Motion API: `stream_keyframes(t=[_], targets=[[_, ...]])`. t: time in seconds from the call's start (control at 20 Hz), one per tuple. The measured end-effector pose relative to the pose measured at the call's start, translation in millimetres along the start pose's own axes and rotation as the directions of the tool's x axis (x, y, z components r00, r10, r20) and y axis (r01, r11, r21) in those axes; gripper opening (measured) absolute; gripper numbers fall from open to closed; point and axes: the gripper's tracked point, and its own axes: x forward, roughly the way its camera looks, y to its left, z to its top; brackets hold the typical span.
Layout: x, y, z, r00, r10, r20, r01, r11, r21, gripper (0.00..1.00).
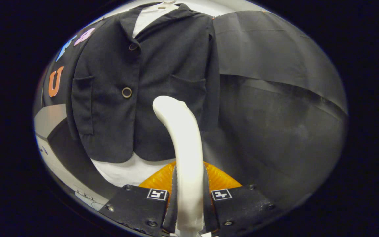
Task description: Iron the clothes twice with a garment steamer, once on the left side and once on the right side.
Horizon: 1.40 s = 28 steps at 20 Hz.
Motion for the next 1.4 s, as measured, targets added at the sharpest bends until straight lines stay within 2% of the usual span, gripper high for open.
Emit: stream_keyframes(t=[0.3, 0.6, 0.85, 1.05, 1.4], targets=[[15.6, 10.5, -45.5, 0.996, 0.058, -0.066, -0.059, 0.998, 0.000, 0.35], [29.7, 17.3, -68.1, 0.991, 0.105, -0.084, -0.109, 0.993, -0.039, 0.35], [30.8, 19.3, -81.9, 0.985, 0.125, -0.116, -0.127, 0.992, -0.004, 0.36], [-0.1, 11.2, -75.6, 0.993, 0.093, -0.075, -0.091, 0.996, 0.025, 0.35], [-106.7, 15.1, -70.1, 0.999, 0.049, 0.011, -0.049, 0.995, 0.087, 0.36]])
